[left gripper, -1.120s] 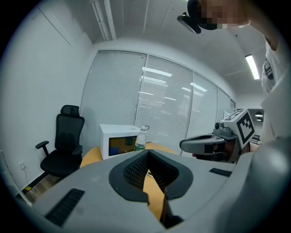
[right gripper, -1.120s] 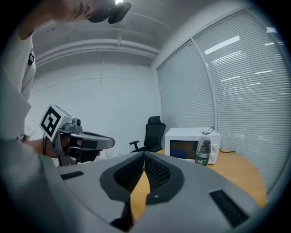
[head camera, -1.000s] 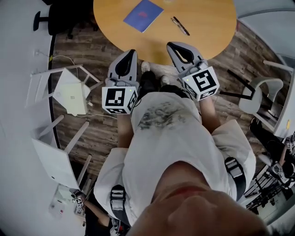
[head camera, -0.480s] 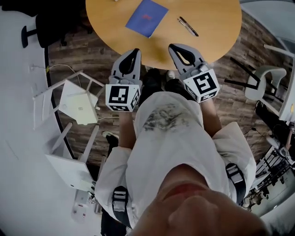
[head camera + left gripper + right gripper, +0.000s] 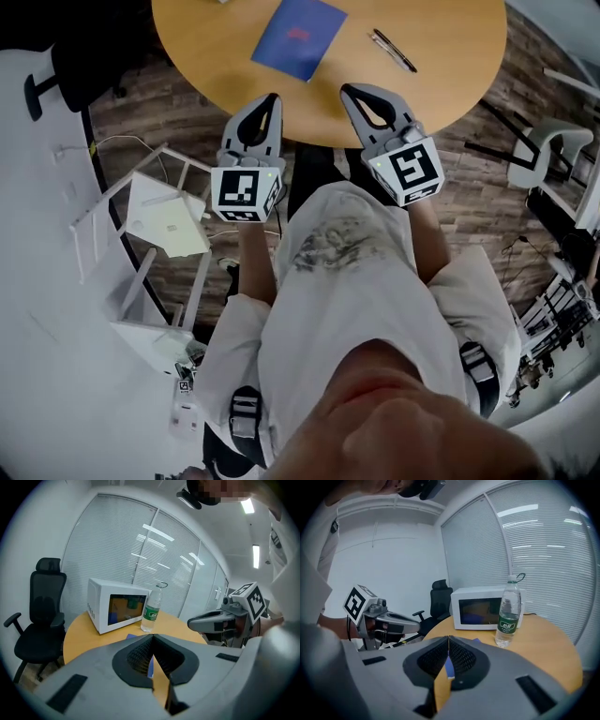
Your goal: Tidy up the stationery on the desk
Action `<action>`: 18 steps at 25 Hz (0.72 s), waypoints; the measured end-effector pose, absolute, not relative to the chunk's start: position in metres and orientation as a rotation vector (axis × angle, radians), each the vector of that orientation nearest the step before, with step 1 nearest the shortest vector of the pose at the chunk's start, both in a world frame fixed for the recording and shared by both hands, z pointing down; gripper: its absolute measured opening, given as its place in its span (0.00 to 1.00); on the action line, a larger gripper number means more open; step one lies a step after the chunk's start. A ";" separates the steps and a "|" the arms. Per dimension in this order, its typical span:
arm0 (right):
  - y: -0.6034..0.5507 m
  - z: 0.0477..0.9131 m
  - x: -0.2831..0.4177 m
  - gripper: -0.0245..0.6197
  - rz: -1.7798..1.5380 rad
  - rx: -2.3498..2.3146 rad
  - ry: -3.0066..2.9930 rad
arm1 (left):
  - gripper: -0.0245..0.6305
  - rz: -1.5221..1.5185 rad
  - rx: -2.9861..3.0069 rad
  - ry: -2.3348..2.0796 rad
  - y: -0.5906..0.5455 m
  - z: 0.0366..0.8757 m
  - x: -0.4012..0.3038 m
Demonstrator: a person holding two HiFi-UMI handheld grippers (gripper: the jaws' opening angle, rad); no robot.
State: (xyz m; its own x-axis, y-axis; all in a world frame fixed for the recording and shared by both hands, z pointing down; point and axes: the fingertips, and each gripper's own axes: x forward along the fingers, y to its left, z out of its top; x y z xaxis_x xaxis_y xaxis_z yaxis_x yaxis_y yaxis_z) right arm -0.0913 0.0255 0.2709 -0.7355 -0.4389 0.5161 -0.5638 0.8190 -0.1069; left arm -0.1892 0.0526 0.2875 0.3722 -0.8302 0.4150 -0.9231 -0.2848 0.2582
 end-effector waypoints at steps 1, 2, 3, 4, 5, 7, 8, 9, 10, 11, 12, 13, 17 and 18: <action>0.022 0.277 -0.093 0.14 0.357 0.743 -2.520 | 0.05 0.288 2.182 -1.510 0.049 0.294 -0.190; 0.018 0.283 -0.094 0.14 0.362 0.743 -2.517 | 0.05 0.303 2.180 -1.506 0.045 0.301 -0.192; 0.013 0.290 -0.096 0.14 0.365 0.745 -2.512 | 0.05 0.321 2.181 -1.503 0.041 0.308 -0.193; 0.009 0.297 -0.098 0.14 0.364 0.747 -2.506 | 0.05 0.339 2.183 -1.500 0.037 0.315 -0.194; 0.005 0.304 -0.100 0.14 0.361 0.747 -2.498 | 0.05 0.353 2.187 -1.496 0.033 0.321 -0.196; -0.001 0.319 -0.104 0.14 0.364 0.740 -2.482 | 0.05 0.375 2.189 -1.487 0.027 0.333 -0.197; -0.002 0.326 -0.106 0.14 0.374 0.735 -2.476 | 0.05 0.383 2.188 -1.482 0.024 0.339 -0.198; -0.003 0.333 -0.108 0.14 0.385 0.728 -2.471 | 0.05 0.392 2.184 -1.477 0.021 0.346 -0.200; -0.004 0.340 -0.111 0.14 0.395 0.720 -2.468 | 0.05 0.403 2.179 -1.474 0.018 0.353 -0.201; -0.005 0.347 -0.113 0.14 0.404 0.711 -2.463 | 0.05 0.415 2.173 -1.471 0.016 0.361 -0.202; -0.006 0.354 -0.115 0.14 0.411 0.702 -2.459 | 0.05 0.426 2.168 -1.467 0.013 0.368 -0.203; -0.006 0.361 -0.117 0.14 0.417 0.693 -2.453 | 0.05 0.437 2.164 -1.461 0.011 0.376 -0.204; -0.007 0.385 -0.124 0.14 0.425 0.666 -2.434 | 0.05 0.492 2.158 -1.428 0.001 0.403 -0.208; -0.008 0.391 -0.125 0.14 0.427 0.661 -2.431 | 0.05 0.511 2.162 -1.418 -0.002 0.409 -0.208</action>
